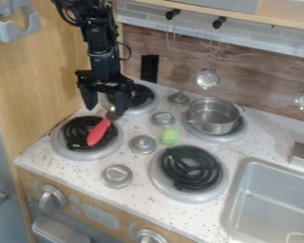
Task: Move the green object in the center of the burner
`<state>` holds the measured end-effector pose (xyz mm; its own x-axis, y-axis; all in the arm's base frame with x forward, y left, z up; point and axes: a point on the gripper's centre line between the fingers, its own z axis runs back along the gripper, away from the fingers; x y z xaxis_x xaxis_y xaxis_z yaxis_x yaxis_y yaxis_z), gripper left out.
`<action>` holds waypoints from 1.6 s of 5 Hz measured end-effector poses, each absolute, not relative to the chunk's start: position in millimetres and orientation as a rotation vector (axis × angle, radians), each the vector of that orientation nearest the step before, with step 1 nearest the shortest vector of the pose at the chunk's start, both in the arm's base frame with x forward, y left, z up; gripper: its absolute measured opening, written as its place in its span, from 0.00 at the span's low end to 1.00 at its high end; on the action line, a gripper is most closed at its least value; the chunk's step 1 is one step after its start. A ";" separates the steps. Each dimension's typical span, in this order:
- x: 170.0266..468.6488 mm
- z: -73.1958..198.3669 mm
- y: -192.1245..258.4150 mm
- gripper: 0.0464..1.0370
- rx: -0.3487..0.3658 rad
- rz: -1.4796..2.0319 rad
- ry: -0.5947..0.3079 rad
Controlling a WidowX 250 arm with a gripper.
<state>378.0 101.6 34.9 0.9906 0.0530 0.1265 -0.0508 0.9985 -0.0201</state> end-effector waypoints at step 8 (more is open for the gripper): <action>440.3 -13.0 1.3 0.96 -0.099 -0.247 -0.087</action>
<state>440.3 1.3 -13.0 0.9659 -0.2396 0.0982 0.2482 0.9648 -0.0867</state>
